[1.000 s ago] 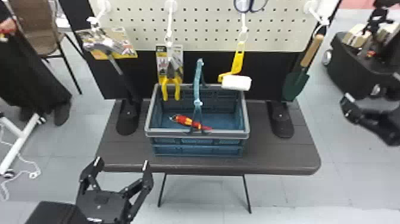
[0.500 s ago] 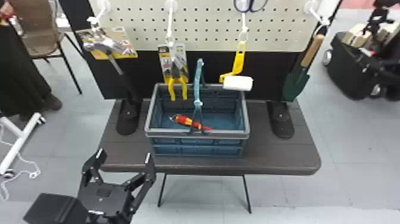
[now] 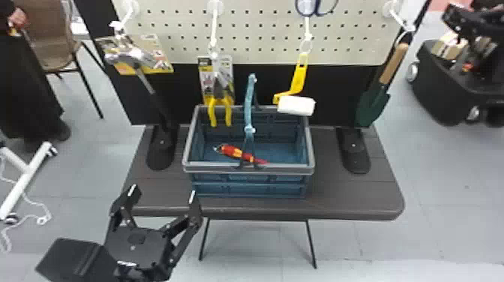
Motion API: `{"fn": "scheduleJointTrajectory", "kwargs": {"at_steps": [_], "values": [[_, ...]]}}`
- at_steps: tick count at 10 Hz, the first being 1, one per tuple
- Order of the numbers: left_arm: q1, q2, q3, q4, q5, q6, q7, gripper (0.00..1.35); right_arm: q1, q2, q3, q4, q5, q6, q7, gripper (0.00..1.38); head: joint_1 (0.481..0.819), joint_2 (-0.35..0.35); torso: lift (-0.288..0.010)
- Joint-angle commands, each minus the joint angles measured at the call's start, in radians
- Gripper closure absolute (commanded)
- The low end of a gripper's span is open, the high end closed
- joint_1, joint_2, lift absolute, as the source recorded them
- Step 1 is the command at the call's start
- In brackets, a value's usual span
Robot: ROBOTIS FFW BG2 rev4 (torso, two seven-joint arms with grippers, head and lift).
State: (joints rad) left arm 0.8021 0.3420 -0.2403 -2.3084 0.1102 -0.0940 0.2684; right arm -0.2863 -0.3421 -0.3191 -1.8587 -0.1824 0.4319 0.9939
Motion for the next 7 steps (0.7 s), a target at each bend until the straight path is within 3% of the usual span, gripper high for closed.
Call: {"fn": "scheduleJointTrajectory", "kwargs": {"at_steps": [1, 3, 5, 7], "values": [[-0.009, 0.009, -0.01, 0.0, 0.006, 0.005, 0.0, 0.27, -0.108, -0.072, 0.074, 0.066, -0.029, 0.059, 0.038, 0.13, 0.819, 0.008, -0.1], [-0.011, 0.014, -0.014, 0.0, 0.011, 0.01, 0.005, 0.27, -0.263, -0.176, 0.175, 0.156, -0.037, 0.123, 0.094, 0.13, 0.819, 0.008, -0.1], [-0.018, 0.014, -0.017, 0.0, 0.014, 0.013, 0.005, 0.27, -0.366, -0.219, 0.255, 0.355, -0.173, 0.136, 0.109, 0.13, 0.819, 0.008, -0.1], [-0.02, 0.014, -0.019, 0.0, 0.014, 0.014, 0.005, 0.27, -0.426, -0.23, 0.324, 0.466, -0.328, 0.131, 0.111, 0.13, 0.819, 0.008, -0.1]]}}
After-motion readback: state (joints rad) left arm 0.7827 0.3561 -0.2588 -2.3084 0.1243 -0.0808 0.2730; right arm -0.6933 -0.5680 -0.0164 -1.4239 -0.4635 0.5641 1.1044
